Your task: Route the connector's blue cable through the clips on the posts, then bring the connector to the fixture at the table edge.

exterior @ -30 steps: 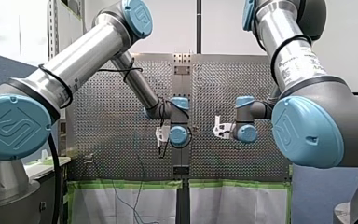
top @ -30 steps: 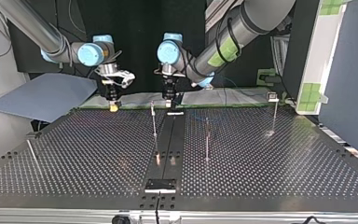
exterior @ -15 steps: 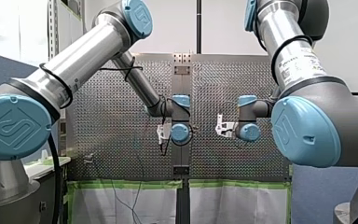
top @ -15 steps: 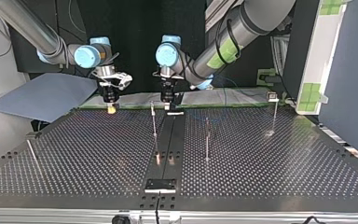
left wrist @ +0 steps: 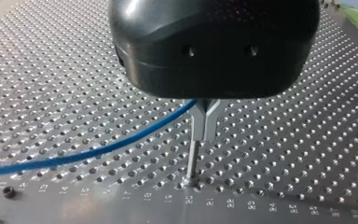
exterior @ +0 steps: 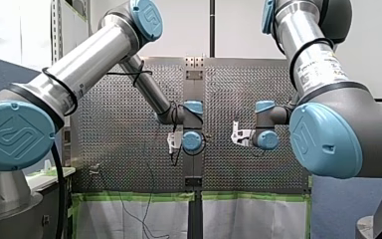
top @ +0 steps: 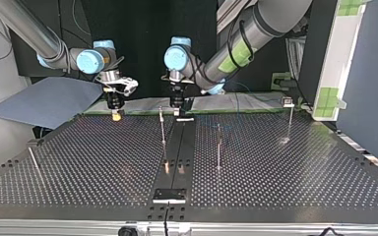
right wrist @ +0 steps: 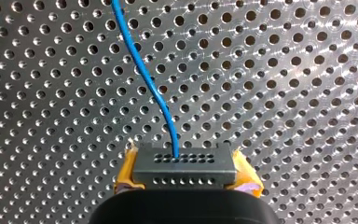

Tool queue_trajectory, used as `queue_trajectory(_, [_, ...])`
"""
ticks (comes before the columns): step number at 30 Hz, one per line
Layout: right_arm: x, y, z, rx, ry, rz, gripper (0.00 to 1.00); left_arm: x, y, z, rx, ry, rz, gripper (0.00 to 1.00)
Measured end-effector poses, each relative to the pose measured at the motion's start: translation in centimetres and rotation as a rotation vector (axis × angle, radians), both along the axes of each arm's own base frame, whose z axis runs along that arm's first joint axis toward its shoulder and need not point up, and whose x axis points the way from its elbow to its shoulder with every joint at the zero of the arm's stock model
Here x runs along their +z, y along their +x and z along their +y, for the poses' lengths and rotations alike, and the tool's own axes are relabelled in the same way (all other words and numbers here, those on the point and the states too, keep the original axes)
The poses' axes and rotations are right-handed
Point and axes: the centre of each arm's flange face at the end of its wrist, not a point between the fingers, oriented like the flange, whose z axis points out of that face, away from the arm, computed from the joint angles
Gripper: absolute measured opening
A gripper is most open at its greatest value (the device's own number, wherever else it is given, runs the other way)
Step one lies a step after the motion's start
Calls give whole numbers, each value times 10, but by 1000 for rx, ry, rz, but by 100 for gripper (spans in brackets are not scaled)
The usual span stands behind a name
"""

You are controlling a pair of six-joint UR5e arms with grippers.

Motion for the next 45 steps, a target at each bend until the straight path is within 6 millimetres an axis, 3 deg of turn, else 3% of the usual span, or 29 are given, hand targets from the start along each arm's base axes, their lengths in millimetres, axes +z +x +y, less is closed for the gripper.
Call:
queue_trajectory(20, [-2, 3, 5, 7, 18, 15, 0, -11, -35, -7, 3, 163, 103, 0])
queue_trajectory(32, [-1, 2, 3, 8, 13, 11, 0, -12, -52, -19, -28, 175, 112, 0])
queue_trajectory(45, [-1, 1, 2, 7, 10, 7, 0, 1, -55, -34, -47, 167, 94, 0])
